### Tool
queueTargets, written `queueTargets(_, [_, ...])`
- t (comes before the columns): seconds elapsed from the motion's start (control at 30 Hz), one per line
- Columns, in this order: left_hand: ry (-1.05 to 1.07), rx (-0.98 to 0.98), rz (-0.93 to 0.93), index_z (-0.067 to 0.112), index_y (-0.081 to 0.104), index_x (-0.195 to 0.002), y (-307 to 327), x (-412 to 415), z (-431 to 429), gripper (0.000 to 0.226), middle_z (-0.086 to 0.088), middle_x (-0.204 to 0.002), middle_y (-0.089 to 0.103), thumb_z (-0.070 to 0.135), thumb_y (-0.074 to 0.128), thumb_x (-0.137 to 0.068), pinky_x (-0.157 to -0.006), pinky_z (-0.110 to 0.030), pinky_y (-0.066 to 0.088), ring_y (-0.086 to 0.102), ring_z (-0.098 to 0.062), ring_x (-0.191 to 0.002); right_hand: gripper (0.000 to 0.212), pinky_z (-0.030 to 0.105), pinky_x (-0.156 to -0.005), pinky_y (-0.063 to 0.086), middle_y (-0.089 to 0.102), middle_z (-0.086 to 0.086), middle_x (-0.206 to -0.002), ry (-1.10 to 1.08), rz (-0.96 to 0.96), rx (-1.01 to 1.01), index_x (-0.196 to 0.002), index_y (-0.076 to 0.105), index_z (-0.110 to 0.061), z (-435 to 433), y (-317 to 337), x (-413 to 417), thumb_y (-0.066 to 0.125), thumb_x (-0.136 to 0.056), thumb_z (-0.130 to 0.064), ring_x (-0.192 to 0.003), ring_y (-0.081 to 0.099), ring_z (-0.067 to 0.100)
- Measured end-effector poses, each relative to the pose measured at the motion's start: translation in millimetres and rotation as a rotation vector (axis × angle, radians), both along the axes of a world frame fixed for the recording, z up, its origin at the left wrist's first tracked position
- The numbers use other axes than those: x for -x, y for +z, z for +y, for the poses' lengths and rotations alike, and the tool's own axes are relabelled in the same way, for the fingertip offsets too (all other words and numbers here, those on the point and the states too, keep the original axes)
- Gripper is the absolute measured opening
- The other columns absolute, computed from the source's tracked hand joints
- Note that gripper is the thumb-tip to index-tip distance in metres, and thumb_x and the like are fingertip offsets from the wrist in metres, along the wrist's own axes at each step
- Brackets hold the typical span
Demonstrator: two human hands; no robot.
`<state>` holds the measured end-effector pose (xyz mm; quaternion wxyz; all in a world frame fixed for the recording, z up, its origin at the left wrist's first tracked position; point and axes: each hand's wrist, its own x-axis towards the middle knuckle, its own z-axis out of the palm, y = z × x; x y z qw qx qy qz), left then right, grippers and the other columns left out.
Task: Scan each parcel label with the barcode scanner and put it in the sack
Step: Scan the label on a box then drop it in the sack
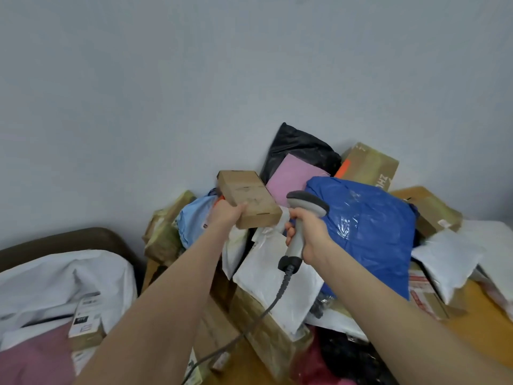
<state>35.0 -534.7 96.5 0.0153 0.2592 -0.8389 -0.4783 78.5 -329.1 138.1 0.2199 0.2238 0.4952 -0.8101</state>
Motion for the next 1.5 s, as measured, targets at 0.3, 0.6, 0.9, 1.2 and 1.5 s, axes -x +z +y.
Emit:
queueTargets(0.3, [0.171,-0.248,-0.015,0.01,0.052,-0.075,44.3,1.3,18.1,0.023,-0.005,-0.067,0.049,0.015,0.073,-0.08,-0.042,-0.02,0.033,0.041,-0.012,-0.051,0.012,0.02,-0.041,0.045,0.058,0.003,-0.055,0.001,-0.038,0.115,-0.08,0.058,-0.013,28.4,-0.4,29.0,0.066,-0.088,-0.017,-0.037,0.051,0.009])
queueTargets(0.6, [-0.133,0.157,0.36,0.019,0.055,-0.11,104.0,-54.4,-17.4,0.049,0.002,-0.1,0.054,-0.008,0.07,-0.072,-0.066,-0.017,0.05,0.054,-0.009,-0.074,0.055,0.039,-0.083,0.057,0.067,0.014,-0.101,0.05,-0.032,0.295,-0.118,0.054,-0.012,31.8,33.7,25.8,0.07,-0.082,-0.051,-0.086,0.069,0.028])
queueTargets(0.9, [-0.105,0.567,0.518,0.022,0.058,-0.115,92.7,-110.9,-60.3,0.052,-0.006,-0.126,0.041,-0.013,0.056,-0.076,-0.078,-0.023,0.047,0.051,-0.015,-0.093,0.061,0.035,-0.072,0.059,0.073,0.02,-0.095,0.255,-0.099,0.3,-0.113,0.062,-0.003,-5.1,37.0,-22.8,0.077,-0.076,-0.049,-0.083,0.073,0.027])
queueTargets(1.2, [0.112,-0.477,0.115,0.006,0.058,-0.123,89.3,-170.5,-74.3,0.045,-0.007,-0.101,0.073,0.04,0.059,-0.093,-0.07,-0.034,0.057,0.07,-0.025,-0.089,0.014,0.034,-0.073,0.057,0.071,0.016,-0.093,0.182,0.133,0.07,-0.099,0.064,-0.004,-67.8,18.9,-86.0,0.068,-0.086,-0.007,-0.081,0.067,0.026])
queueTargets(1.5, [0.163,-0.413,0.101,0.008,0.061,-0.111,75.5,-213.9,-108.2,0.022,-0.001,-0.088,0.074,0.023,0.058,-0.095,-0.058,-0.024,0.056,0.071,-0.01,-0.073,0.028,0.042,-0.087,0.056,0.068,0.009,-0.094,0.156,0.217,-0.113,-0.098,0.063,-0.009,-91.4,6.4,-115.5,0.075,-0.083,-0.029,-0.09,0.066,0.027])
